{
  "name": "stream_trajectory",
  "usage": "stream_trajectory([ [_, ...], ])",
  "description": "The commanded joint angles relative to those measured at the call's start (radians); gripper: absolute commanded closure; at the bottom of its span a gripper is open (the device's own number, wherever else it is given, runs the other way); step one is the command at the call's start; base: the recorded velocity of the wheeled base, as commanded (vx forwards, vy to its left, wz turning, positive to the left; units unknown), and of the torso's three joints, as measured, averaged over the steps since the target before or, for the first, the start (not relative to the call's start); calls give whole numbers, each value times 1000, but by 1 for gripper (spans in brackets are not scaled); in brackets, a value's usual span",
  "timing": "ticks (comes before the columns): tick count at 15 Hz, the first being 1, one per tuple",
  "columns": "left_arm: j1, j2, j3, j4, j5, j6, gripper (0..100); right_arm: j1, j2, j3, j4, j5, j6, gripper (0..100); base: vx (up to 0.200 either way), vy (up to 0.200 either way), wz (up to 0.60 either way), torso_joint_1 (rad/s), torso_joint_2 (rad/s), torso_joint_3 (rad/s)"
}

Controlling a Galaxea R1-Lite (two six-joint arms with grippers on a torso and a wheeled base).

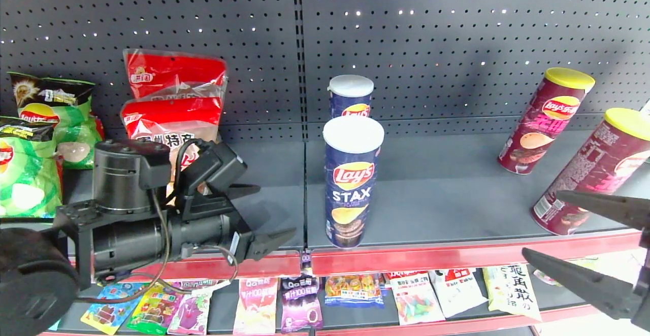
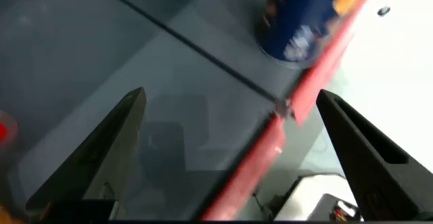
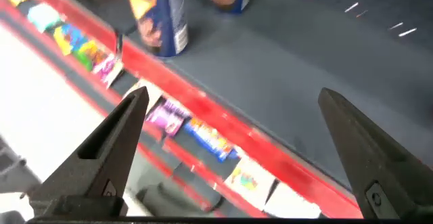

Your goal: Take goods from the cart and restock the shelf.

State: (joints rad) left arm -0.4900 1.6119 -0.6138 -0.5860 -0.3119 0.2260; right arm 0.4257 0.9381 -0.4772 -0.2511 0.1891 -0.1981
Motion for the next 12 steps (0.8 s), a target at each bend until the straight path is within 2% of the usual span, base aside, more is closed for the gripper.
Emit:
stream_trajectory([
  [1,-18,72,-44,0,4,0,0,-56,-107,25,1,1,0,0,0,0,0,0,0,0],
  [4,-27,102,-53,0,5,0,0,-91,-171,78,1,1,2,0,0,0,0,0,0,0],
  [12,-39,168,-118,0,5,0,0,-142,-173,74,-1,1,3,0,0,0,0,0,0,0],
])
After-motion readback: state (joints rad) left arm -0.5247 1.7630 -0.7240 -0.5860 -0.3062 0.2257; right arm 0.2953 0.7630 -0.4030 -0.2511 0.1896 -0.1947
